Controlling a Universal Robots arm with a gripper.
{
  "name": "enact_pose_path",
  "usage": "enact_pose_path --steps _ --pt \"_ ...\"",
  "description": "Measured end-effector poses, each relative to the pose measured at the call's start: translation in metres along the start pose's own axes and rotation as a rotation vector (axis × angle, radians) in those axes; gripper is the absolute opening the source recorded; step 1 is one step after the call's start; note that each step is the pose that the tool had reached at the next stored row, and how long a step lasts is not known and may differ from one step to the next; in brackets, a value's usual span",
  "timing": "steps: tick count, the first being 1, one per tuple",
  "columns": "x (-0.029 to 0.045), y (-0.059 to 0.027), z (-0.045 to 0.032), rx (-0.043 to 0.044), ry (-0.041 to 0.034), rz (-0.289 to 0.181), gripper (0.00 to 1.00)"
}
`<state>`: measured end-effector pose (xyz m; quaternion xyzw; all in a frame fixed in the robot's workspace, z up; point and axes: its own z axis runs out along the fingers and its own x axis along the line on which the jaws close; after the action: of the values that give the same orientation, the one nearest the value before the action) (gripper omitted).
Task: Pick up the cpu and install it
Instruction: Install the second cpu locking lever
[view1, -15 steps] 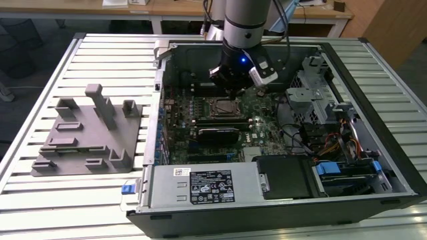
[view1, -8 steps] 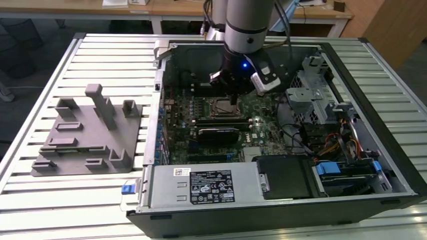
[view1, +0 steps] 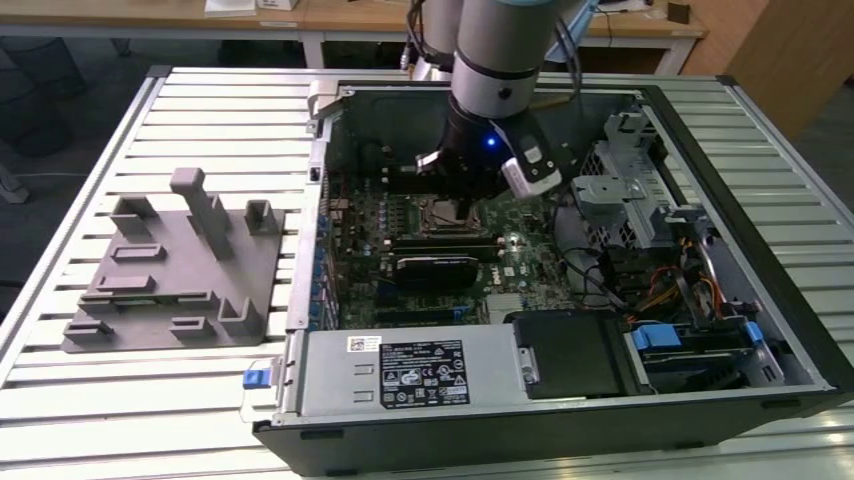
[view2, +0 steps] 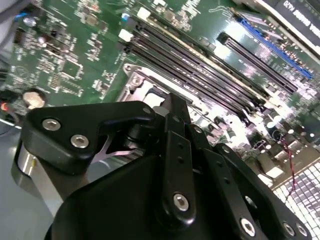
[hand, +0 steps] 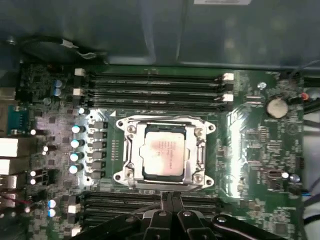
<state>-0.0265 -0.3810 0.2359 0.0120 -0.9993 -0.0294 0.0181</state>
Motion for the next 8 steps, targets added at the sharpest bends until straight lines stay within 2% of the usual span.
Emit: enact_pose_path --steps 4,8 --pt "0.0036 -0.0033 0.0026 -0.0001 0.0025 0.0 0.11" --pt "0.0166 -0.0043 0.0041 -0.0005 0.0023 0.0 0.11"
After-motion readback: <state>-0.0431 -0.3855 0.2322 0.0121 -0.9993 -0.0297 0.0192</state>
